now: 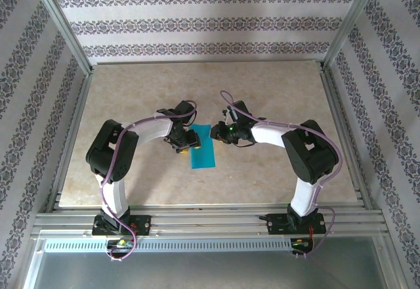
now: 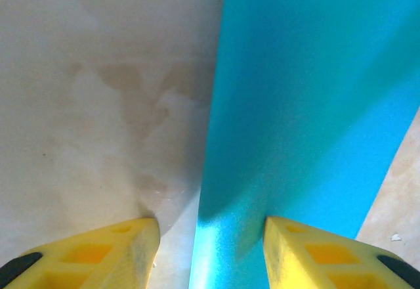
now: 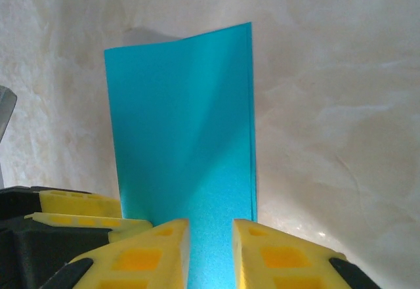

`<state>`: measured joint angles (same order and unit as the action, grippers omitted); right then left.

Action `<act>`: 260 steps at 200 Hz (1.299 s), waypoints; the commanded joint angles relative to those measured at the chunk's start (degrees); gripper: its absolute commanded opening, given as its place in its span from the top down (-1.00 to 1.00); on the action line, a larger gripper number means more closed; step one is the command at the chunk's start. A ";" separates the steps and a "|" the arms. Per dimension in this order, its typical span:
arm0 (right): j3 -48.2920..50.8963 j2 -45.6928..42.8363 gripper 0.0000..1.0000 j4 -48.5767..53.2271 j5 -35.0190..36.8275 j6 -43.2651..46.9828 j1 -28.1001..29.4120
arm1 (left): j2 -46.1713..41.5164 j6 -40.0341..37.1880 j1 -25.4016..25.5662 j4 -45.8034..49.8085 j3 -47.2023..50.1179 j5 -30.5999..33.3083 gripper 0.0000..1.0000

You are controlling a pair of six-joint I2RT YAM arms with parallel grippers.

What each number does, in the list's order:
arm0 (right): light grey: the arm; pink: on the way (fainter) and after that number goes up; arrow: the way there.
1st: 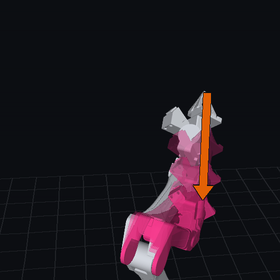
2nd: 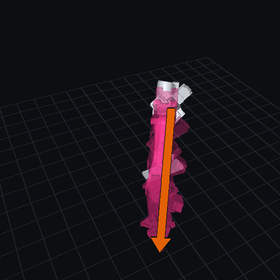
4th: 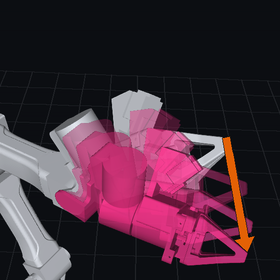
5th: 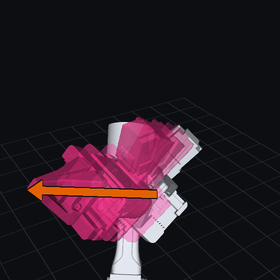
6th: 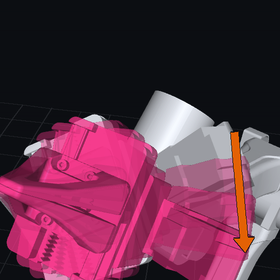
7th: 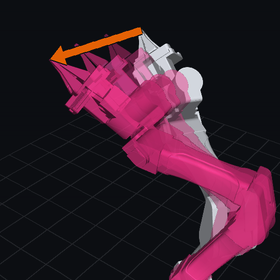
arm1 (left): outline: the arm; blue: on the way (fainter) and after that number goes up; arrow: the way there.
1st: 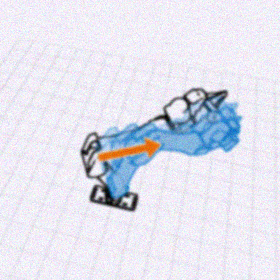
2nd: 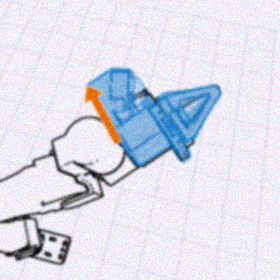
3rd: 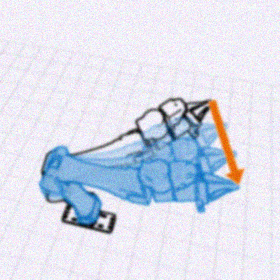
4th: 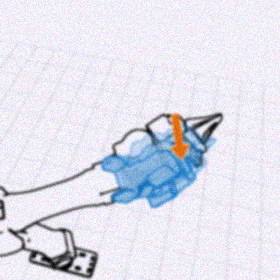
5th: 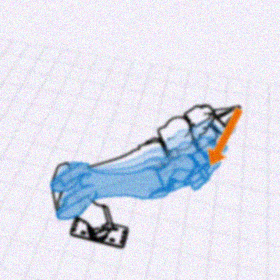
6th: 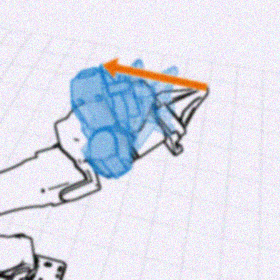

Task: Fold a paper plane with a square sheet of paper (pick it up from the middle)
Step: Hold the square sheet of paper at the center of the table.

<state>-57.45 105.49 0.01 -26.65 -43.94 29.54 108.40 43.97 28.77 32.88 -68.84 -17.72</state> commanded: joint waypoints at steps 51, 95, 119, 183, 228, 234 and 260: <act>-3.73 3.56 0.58 2.95 -1.54 1.49 1.97 | 4.88 -0.28 -0.45 4.63 1.65 3.30 0.01; -4.25 4.37 0.59 4.04 -1.68 1.83 2.27 | 5.46 -0.02 -0.47 4.73 1.58 3.21 0.01; -4.68 4.79 0.58 4.40 -2.15 2.02 2.35 | 5.85 0.19 -0.45 4.90 1.53 3.15 0.00; -5.65 5.90 0.59 6.29 -1.33 2.33 2.53 | 6.05 0.33 -0.47 4.97 1.72 3.28 -0.02; -6.09 7.56 0.61 9.86 0.93 2.37 2.45 | 5.39 0.15 -0.43 5.41 1.77 3.64 -0.02; -6.11 7.78 0.62 10.40 1.36 2.50 2.44 | 4.98 0.16 -0.45 5.42 1.65 3.72 -0.02; -6.18 8.89 0.64 13.06 3.06 3.23 2.45 | 0.95 -0.28 -0.49 5.08 0.39 3.90 -0.02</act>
<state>-63.26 111.81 7.66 -27.31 -42.04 31.40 108.88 43.99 28.77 33.91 -69.80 -17.76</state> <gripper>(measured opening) 0.185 0.508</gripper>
